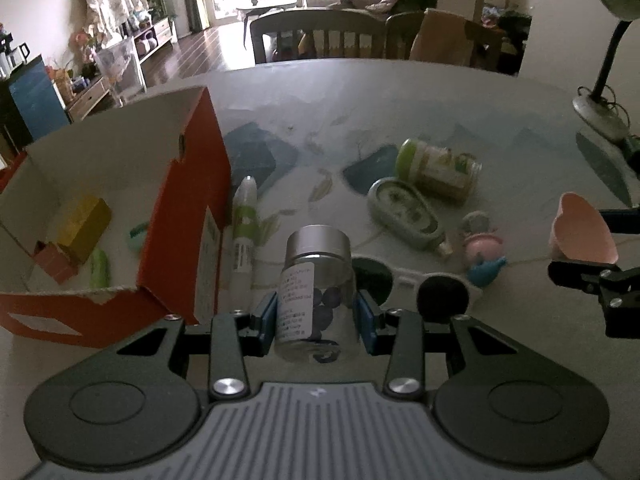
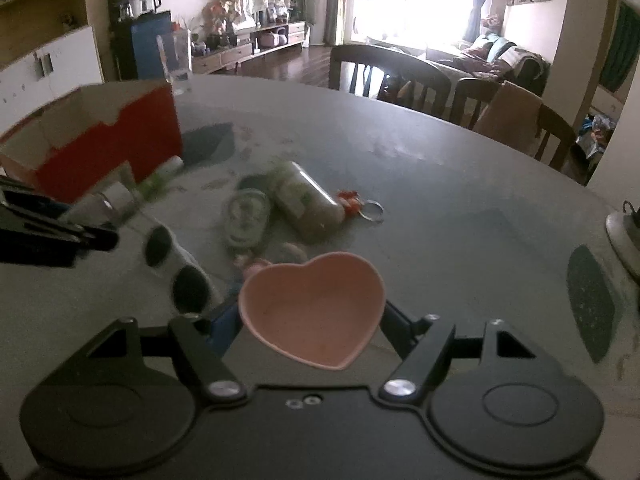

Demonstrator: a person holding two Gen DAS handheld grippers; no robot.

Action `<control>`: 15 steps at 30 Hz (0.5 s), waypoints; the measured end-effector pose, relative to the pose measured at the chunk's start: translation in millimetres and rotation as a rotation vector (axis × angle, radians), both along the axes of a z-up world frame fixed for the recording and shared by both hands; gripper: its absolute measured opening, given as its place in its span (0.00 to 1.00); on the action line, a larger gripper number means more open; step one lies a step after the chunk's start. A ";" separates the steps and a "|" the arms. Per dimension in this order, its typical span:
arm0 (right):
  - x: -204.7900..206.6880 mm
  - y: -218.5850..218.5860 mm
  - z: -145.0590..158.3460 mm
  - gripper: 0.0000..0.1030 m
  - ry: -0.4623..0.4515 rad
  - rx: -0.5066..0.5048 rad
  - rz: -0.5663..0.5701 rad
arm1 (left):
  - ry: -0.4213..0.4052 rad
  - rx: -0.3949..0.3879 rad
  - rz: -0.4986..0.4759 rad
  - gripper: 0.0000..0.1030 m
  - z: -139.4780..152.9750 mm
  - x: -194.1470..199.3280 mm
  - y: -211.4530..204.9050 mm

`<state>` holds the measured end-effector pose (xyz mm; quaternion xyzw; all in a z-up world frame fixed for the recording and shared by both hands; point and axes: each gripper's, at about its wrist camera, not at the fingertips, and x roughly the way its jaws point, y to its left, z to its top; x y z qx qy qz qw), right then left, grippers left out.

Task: Organize rigid objects
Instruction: 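Grasp the glass jar with the left tool while the right tool grasps the pink heart dish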

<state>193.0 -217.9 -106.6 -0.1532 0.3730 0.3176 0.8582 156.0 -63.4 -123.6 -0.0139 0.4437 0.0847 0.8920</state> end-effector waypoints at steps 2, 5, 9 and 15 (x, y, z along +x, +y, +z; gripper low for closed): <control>-5.9 4.5 10.3 0.72 -0.006 0.013 0.009 | -0.010 -0.002 -0.007 0.39 6.9 -1.7 -0.7; -13.5 11.7 24.7 0.72 -0.015 0.022 0.017 | -0.026 -0.005 -0.017 0.39 18.0 -5.1 -0.6; -23.6 21.7 43.5 0.72 -0.028 0.041 0.031 | -0.045 -0.012 -0.026 0.39 31.0 -9.0 3.0; -37.1 39.6 66.1 0.72 -0.046 0.055 0.051 | -0.074 -0.025 -0.031 0.39 50.9 -16.0 16.4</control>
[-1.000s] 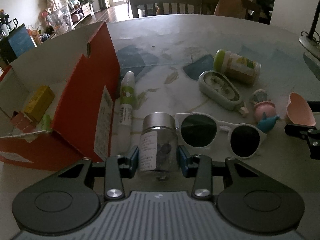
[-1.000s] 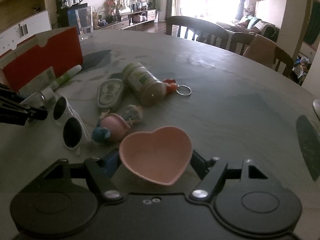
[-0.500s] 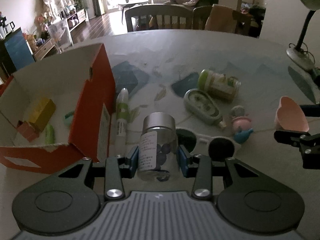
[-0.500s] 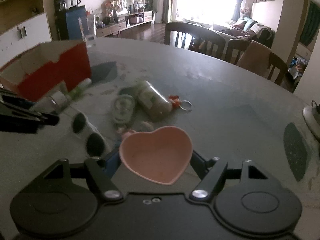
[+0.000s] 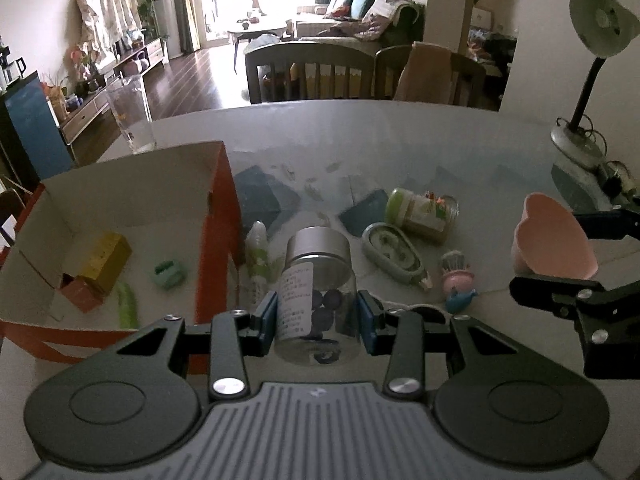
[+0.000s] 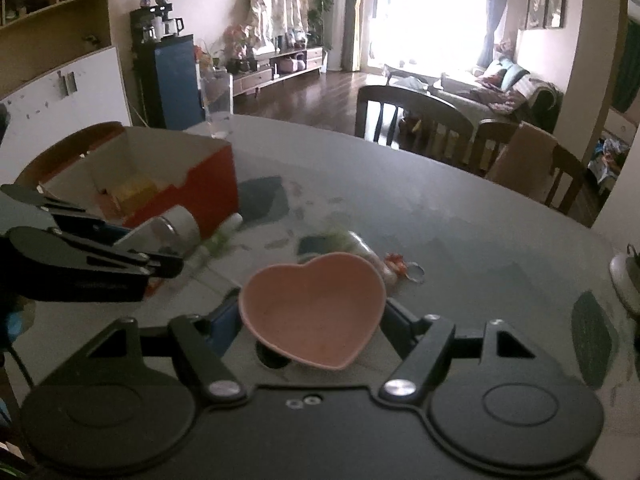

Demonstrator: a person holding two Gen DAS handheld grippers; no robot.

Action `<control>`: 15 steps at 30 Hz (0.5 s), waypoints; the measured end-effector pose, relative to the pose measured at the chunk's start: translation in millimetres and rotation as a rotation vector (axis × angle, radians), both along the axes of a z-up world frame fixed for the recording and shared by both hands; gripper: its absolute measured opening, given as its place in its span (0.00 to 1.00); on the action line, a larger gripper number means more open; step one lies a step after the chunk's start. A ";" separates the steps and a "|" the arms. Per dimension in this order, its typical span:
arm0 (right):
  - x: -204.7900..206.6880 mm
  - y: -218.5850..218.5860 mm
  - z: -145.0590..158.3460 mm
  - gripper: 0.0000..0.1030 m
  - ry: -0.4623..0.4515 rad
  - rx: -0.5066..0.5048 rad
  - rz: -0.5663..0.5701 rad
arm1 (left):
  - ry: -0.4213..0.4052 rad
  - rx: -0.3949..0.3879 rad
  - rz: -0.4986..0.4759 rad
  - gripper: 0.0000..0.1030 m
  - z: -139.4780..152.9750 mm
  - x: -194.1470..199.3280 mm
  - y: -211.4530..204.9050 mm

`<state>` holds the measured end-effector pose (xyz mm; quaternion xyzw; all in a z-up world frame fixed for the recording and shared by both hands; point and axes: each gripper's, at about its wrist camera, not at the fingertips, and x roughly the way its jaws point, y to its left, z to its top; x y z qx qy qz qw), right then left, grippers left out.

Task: Organize rigid objects
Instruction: 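Grasp the glass jar with the left tool while the right tool grasps the pink heart dish, then carry the jar and heart dish over the cardboard box with both tools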

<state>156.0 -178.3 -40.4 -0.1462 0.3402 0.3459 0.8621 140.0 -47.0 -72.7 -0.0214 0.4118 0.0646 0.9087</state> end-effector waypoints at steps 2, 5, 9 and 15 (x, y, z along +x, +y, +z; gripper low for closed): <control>-4.1 7.1 7.3 0.72 -0.009 0.004 0.008 | -0.007 -0.002 0.000 0.39 6.4 -2.7 6.1; -10.0 20.1 15.9 0.72 -0.028 0.009 0.018 | -0.013 -0.004 0.001 0.39 16.6 -5.4 16.4; -15.7 38.8 23.4 0.72 -0.035 0.016 0.020 | -0.032 0.004 -0.004 0.39 28.6 -10.8 31.2; -25.7 66.7 32.6 0.72 -0.044 0.032 0.038 | -0.055 0.016 -0.004 0.39 40.9 -18.4 58.1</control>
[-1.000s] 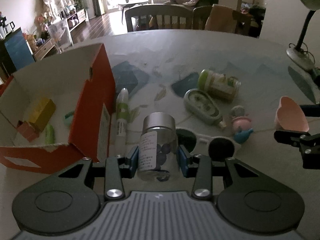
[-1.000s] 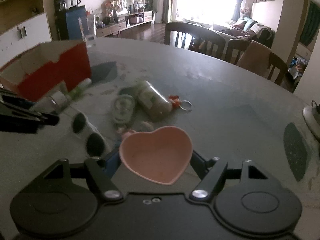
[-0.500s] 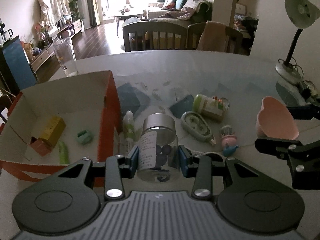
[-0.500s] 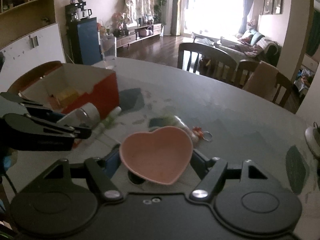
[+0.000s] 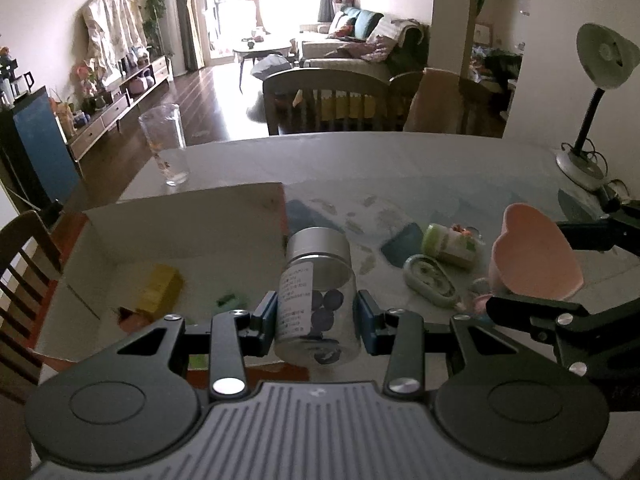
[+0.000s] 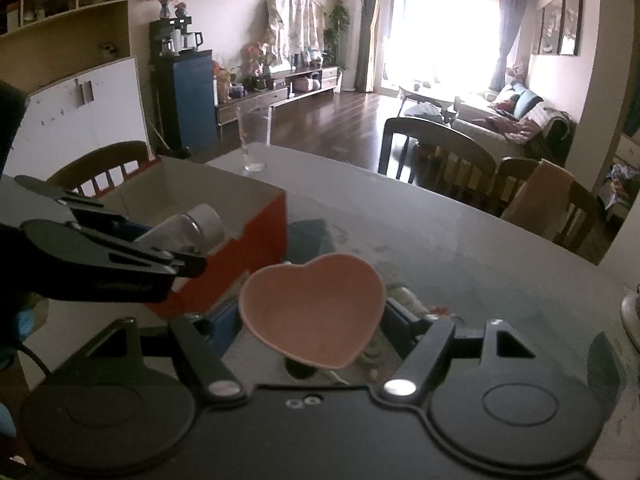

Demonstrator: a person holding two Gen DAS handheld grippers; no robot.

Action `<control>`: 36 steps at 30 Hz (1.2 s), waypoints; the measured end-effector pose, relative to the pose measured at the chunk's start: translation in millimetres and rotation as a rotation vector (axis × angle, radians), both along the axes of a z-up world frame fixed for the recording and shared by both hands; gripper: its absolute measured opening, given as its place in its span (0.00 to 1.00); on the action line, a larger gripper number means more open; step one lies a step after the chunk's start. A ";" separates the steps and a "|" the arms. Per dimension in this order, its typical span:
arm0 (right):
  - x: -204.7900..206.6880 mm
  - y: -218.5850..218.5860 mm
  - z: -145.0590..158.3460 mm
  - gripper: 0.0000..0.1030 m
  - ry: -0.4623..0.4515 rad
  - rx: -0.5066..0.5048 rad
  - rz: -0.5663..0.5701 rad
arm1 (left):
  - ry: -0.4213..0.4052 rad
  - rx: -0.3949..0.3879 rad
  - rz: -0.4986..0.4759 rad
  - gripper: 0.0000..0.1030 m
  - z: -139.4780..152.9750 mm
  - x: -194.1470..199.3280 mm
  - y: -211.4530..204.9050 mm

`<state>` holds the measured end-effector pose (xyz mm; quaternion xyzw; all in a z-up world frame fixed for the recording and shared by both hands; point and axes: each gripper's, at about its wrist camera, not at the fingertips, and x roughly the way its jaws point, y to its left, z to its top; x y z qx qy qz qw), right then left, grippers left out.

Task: Organize rigid objects
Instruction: 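Carry the jar and heart dish over the cardboard box with both tools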

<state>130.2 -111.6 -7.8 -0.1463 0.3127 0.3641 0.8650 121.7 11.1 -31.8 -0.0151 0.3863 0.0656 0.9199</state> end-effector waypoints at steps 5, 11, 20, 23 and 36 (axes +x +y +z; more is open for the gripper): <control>-8.2 27.0 6.1 0.72 -0.013 0.004 0.021 | -0.012 0.006 0.008 0.39 6.3 -6.3 24.1; -12.8 64.2 7.8 0.72 -0.028 -0.001 0.046 | -0.019 0.016 0.022 0.39 11.0 -11.2 56.3; -14.0 118.1 -0.9 0.72 -0.022 -0.009 0.064 | -0.002 0.046 0.059 0.39 8.4 -9.7 116.7; -11.4 131.9 -5.6 0.72 -0.022 -0.017 0.060 | 0.003 0.055 0.067 0.39 6.7 -8.8 134.9; 10.2 192.5 -37.5 0.71 0.005 -0.082 0.038 | 0.075 0.062 0.031 0.39 -27.6 23.8 198.3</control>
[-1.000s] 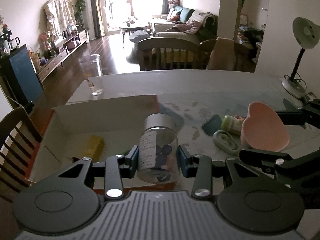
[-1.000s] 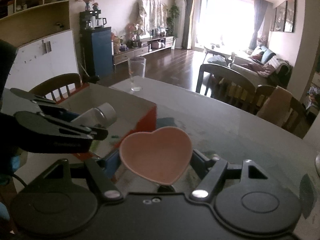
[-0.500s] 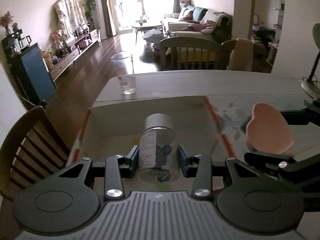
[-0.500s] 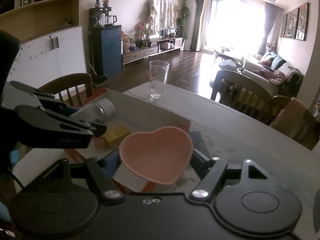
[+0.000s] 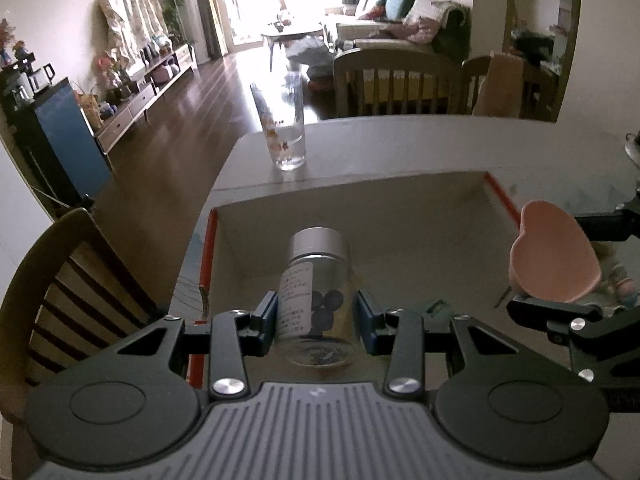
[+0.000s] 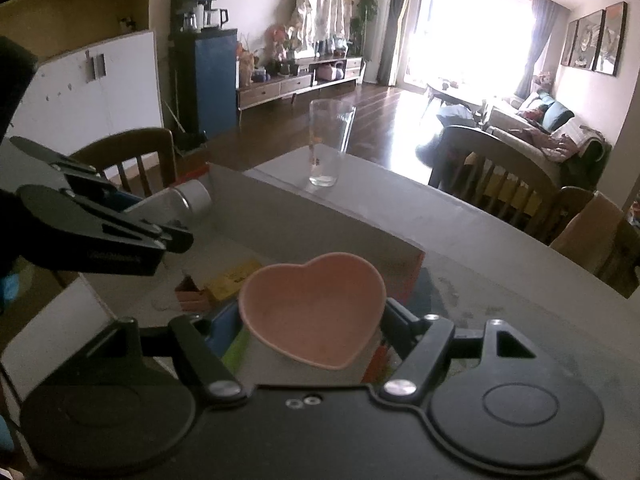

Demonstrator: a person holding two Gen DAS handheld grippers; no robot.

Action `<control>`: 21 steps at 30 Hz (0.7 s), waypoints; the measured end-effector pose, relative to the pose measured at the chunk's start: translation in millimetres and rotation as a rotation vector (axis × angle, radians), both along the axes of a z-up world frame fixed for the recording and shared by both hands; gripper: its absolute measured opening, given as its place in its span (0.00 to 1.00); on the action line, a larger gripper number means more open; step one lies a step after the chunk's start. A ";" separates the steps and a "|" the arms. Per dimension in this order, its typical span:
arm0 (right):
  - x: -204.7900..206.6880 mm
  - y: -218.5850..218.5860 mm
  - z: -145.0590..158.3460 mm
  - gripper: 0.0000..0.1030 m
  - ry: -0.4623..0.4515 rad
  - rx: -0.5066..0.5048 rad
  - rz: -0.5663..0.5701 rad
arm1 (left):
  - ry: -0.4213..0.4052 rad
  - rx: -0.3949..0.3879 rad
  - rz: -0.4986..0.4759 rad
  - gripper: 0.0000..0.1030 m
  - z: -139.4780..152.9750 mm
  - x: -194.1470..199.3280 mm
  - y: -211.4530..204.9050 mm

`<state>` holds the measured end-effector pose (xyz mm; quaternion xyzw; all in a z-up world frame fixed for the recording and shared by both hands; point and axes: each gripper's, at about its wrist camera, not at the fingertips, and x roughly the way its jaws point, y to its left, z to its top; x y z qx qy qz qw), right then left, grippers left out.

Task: Organize rigid objects
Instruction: 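Carry the jar and heart dish over the cardboard box with both tools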

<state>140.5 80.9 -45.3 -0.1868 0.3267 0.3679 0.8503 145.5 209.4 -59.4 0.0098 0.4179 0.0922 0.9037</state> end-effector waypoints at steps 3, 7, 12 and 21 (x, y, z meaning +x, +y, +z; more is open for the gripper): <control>8.2 12.0 -11.8 0.71 0.019 -0.024 -0.005 | 0.031 -0.001 -0.004 0.39 -14.6 14.0 9.1; 20.4 26.0 -26.0 0.71 0.040 -0.050 -0.008 | 0.060 0.000 -0.016 0.39 -27.9 30.1 16.2; 35.5 43.5 -43.4 0.71 0.077 -0.070 -0.006 | 0.100 0.017 -0.031 0.39 -42.3 46.3 21.3; 50.7 69.0 -63.2 0.71 0.147 -0.136 0.011 | 0.188 0.012 -0.018 0.39 -67.1 68.3 35.3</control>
